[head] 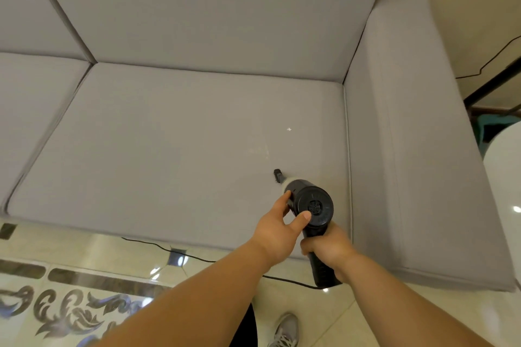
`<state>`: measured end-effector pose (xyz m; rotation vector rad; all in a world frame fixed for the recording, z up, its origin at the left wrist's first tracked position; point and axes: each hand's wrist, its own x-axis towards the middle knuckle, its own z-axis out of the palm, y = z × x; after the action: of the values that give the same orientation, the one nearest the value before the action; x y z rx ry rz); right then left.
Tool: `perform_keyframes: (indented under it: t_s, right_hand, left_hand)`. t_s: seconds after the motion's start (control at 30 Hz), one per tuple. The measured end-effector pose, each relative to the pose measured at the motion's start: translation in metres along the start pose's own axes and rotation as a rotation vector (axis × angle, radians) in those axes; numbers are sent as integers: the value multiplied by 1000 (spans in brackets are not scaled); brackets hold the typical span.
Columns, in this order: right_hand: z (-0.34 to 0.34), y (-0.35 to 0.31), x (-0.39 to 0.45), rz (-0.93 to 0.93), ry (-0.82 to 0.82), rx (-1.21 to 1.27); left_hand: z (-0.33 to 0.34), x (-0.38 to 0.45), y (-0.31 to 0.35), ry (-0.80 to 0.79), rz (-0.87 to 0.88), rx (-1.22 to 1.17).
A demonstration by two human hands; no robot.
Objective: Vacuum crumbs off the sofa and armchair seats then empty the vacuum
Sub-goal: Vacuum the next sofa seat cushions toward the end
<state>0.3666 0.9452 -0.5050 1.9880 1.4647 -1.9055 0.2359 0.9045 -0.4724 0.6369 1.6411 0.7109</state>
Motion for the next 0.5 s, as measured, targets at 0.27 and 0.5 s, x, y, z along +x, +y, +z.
perform_keyframes:
  t_s: [0.27,0.5]
  right_hand:
    - [1,-3,4,-22,73,5]
    - [1,-20,19,10,6,-5]
  left_hand:
    - [-1,4,0,34,41,-14]
    - [-12,20,9,5,-5,2]
